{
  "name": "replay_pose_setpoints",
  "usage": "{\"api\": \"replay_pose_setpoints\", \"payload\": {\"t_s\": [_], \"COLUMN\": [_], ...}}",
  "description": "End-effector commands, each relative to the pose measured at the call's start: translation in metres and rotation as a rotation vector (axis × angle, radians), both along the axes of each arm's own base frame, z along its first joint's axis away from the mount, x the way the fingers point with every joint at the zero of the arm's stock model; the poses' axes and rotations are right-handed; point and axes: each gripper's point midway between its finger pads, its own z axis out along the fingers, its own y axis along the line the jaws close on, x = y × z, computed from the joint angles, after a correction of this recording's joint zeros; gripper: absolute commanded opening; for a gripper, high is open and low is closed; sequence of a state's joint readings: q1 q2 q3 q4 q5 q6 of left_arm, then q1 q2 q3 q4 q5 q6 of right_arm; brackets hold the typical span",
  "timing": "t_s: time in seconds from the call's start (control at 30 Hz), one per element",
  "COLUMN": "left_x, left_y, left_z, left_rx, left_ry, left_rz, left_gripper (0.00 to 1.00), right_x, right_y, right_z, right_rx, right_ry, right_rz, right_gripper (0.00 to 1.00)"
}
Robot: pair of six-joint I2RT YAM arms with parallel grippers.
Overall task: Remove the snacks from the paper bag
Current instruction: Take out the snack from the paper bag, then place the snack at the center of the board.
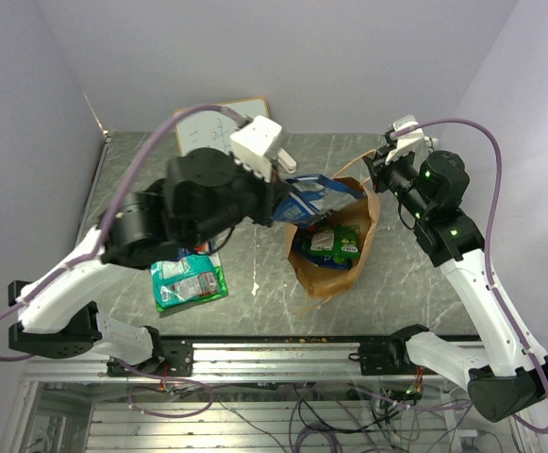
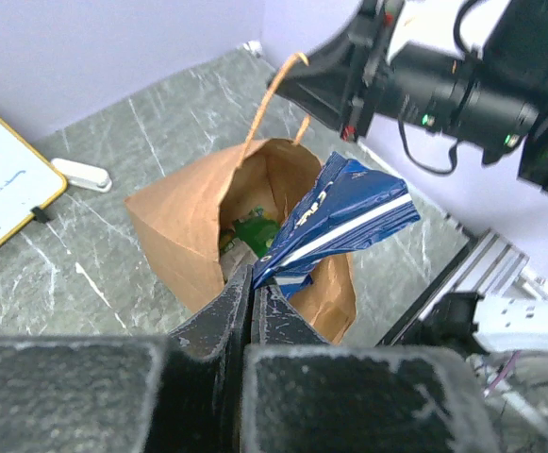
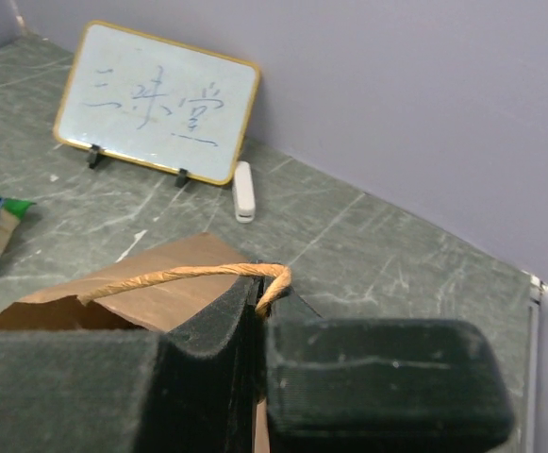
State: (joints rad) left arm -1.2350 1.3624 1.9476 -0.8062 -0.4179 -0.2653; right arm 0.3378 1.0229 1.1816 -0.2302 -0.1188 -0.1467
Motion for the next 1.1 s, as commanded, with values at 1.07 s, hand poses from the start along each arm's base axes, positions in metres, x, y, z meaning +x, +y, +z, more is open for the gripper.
{"api": "replay_pose_setpoints", "payload": {"t_s": [1.07], "left_x": [0.100], "left_y": [0.312], "left_z": [-0.158], "left_rx": [0.295], "left_ry": [0.484], "left_rz": [1.314], "left_gripper": [0.07], "right_x": [-0.019], "right_y": [0.003], "right_z": [0.020], "right_rx": [-0.007], "right_ry": [-0.103], "right_rz": [0.060], "right_gripper": [0.00]}}
